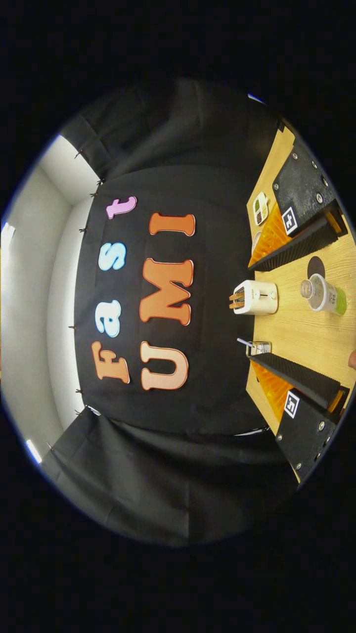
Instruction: Take the bottle from table, then pour the juice into the cup, finally place the bottle on the coaster
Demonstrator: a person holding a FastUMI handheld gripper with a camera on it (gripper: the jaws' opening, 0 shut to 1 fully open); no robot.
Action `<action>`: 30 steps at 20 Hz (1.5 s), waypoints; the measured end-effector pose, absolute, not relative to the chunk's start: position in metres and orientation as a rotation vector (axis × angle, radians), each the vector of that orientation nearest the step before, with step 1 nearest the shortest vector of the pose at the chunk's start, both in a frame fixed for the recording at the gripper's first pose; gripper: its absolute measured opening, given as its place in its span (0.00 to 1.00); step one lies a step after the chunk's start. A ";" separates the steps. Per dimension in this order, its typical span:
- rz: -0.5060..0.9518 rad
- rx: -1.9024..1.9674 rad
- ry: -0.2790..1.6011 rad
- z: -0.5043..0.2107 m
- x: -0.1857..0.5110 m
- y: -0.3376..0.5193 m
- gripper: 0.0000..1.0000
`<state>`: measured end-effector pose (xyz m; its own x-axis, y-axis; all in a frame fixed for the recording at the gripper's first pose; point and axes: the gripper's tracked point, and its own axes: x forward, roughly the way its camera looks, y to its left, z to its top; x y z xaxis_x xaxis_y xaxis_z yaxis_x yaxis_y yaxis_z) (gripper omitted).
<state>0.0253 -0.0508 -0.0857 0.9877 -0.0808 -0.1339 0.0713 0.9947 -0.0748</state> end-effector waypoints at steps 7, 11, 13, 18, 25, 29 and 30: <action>-0.095 -0.067 0.278 -0.153 0.032 -0.065 0.99; -0.099 -0.050 0.323 -0.177 0.033 -0.068 0.99; -0.109 -0.053 0.340 -0.188 0.033 -0.075 0.99; -0.125 -0.045 0.386 -0.211 0.031 -0.080 0.99; -0.132 -0.027 0.429 -0.240 0.030 -0.083 0.99; -0.138 -0.015 0.458 -0.260 0.029 -0.084 0.99; -0.137 -0.019 0.469 -0.267 0.028 -0.084 0.99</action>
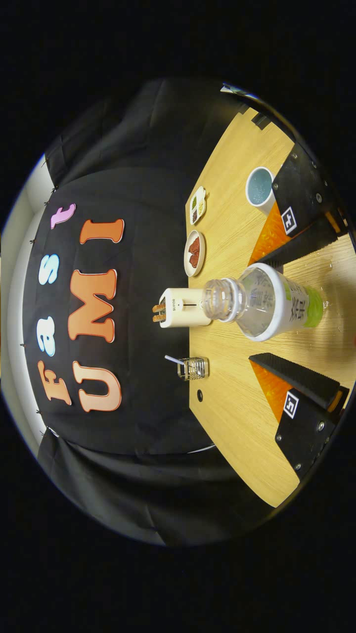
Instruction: Take the bottle from table, then pour the juice into the cup, finally place the bottle on the coaster
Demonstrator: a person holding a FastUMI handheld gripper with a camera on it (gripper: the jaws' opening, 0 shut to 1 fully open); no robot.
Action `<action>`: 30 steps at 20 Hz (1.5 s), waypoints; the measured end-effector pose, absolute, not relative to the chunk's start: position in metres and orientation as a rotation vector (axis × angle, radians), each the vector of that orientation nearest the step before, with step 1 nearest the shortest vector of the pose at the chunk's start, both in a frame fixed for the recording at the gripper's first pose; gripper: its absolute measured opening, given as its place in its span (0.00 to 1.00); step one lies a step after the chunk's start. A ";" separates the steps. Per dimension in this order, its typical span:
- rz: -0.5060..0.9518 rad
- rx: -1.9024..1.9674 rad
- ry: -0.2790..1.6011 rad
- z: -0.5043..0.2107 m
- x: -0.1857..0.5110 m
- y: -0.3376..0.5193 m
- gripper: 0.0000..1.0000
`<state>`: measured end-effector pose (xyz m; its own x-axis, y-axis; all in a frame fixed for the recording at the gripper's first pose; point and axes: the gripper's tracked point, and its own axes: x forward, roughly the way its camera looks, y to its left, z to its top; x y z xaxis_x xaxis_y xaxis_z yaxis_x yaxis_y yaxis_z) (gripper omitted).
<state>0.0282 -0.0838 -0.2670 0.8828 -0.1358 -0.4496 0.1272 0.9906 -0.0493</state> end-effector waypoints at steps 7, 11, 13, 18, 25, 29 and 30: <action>-0.137 -0.023 0.518 -0.293 0.022 -0.080 0.99; -0.152 -0.034 0.519 -0.297 0.022 -0.086 0.98; -0.166 -0.050 0.517 -0.299 0.020 -0.090 0.95; -0.147 -0.036 0.494 -0.299 0.021 -0.088 0.65; -0.206 0.017 0.503 -0.286 0.016 -0.098 0.54; -0.204 0.149 0.454 -0.263 0.021 -0.098 0.53; -0.204 0.185 0.439 -0.258 0.024 -0.099 0.53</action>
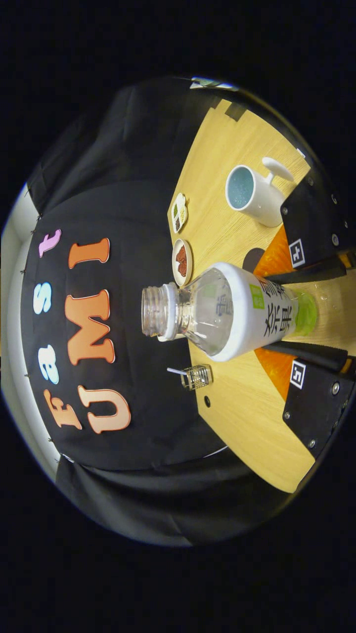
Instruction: Take the bottle from table, then pour the juice into the cup, finally place the bottle on the coaster
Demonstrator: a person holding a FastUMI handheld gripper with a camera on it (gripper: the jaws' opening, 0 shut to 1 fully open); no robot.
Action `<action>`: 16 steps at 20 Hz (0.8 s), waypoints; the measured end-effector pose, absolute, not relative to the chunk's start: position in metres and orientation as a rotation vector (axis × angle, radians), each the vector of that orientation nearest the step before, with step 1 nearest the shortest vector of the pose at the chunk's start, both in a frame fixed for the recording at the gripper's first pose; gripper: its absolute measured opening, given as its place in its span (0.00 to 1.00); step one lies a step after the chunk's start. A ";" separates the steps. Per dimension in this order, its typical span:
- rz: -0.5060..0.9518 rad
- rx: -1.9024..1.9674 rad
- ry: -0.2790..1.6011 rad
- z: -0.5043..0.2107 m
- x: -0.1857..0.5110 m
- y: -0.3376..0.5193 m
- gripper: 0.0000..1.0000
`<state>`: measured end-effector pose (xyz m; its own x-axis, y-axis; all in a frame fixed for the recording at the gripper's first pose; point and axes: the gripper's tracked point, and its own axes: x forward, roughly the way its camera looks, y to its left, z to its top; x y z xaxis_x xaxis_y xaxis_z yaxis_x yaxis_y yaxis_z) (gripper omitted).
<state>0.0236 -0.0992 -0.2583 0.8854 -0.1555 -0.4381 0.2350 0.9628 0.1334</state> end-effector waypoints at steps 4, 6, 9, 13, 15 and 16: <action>-0.192 0.364 0.391 -0.242 0.037 -0.097 0.53; -0.187 0.469 0.377 -0.237 0.041 -0.096 0.53; -0.180 0.613 0.359 -0.231 0.048 -0.092 0.53; -0.182 0.741 0.338 -0.222 0.056 -0.092 0.54; -0.194 0.809 0.328 -0.219 0.058 -0.096 0.54; -0.197 0.849 0.319 -0.216 0.059 -0.098 0.54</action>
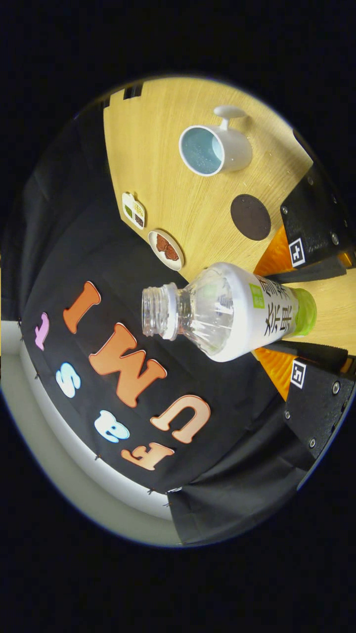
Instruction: Take the bottle from table, then pour the juice into the cup, finally place the bottle on the coaster
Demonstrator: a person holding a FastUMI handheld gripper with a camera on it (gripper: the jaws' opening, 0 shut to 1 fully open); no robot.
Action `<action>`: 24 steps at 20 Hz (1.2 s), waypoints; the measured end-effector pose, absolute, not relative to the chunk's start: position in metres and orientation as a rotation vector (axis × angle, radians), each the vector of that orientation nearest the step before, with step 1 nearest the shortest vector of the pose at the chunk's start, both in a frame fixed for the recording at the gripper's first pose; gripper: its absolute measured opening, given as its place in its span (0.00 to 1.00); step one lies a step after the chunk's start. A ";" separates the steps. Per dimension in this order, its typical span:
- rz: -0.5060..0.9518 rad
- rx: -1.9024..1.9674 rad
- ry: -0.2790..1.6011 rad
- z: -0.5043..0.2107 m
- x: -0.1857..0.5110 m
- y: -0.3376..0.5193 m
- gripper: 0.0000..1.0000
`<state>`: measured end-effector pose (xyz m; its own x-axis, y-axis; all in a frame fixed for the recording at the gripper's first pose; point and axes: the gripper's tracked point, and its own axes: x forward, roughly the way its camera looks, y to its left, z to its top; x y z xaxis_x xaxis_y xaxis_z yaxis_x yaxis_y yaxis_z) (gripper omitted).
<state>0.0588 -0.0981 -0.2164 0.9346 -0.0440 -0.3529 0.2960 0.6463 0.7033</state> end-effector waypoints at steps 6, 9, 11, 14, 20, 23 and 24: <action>-0.225 1.094 0.269 -0.216 0.068 -0.117 0.54; -0.249 1.153 0.255 -0.214 0.070 -0.127 0.54; -0.267 1.194 0.243 -0.210 0.070 -0.133 0.54; -0.278 1.268 0.228 -0.206 0.071 -0.134 0.54; -0.288 1.388 0.207 -0.201 0.075 -0.136 0.54; -0.281 1.452 0.186 -0.198 0.078 -0.138 0.53; -0.282 1.467 0.186 -0.199 0.077 -0.138 0.53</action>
<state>0.0774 -0.1379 -0.1986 0.9528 -0.0744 -0.2943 0.2998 0.0798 0.9506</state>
